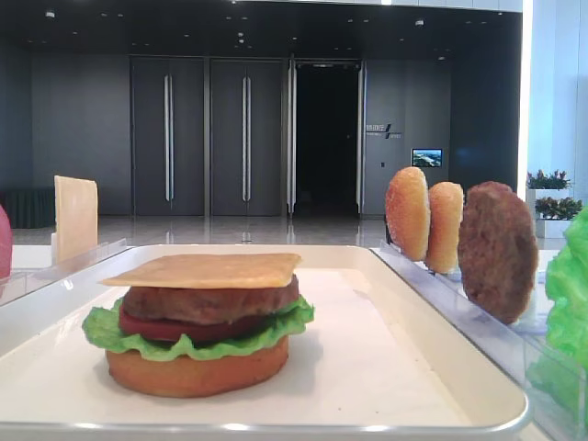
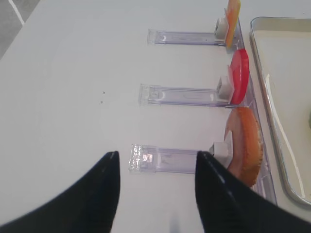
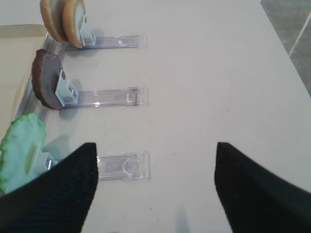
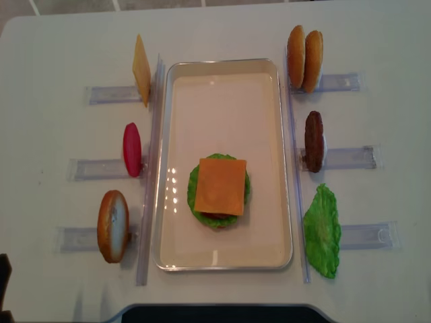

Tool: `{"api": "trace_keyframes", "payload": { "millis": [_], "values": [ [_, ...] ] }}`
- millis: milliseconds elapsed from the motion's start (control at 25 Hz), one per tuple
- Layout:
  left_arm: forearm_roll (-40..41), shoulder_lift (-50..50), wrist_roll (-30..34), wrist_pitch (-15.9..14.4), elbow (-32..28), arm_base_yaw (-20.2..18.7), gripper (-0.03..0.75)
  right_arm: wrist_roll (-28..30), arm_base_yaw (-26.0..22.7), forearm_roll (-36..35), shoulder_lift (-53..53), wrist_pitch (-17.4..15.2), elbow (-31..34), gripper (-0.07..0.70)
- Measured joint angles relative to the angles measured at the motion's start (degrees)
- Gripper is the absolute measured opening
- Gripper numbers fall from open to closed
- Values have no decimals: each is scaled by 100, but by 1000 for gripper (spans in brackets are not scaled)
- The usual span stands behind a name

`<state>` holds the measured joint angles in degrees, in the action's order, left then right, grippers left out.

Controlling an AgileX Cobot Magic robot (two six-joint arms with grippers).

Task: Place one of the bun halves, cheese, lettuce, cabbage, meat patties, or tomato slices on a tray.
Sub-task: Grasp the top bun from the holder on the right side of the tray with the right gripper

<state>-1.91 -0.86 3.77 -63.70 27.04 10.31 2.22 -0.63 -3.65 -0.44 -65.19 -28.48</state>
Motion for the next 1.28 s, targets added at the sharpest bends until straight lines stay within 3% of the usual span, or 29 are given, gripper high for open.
{"api": "trace_keyframes", "payload": {
  "millis": [520,840,1280],
  "values": [
    [0,0,0,0,0,0,380,8,0,0,0,0,0,509],
    [0,0,0,0,0,0,380,108,0,-100,66,173,-63,509],
    [0,0,0,0,0,0,380,284,0,-209,2996,453,-737,509]
  ]
}}
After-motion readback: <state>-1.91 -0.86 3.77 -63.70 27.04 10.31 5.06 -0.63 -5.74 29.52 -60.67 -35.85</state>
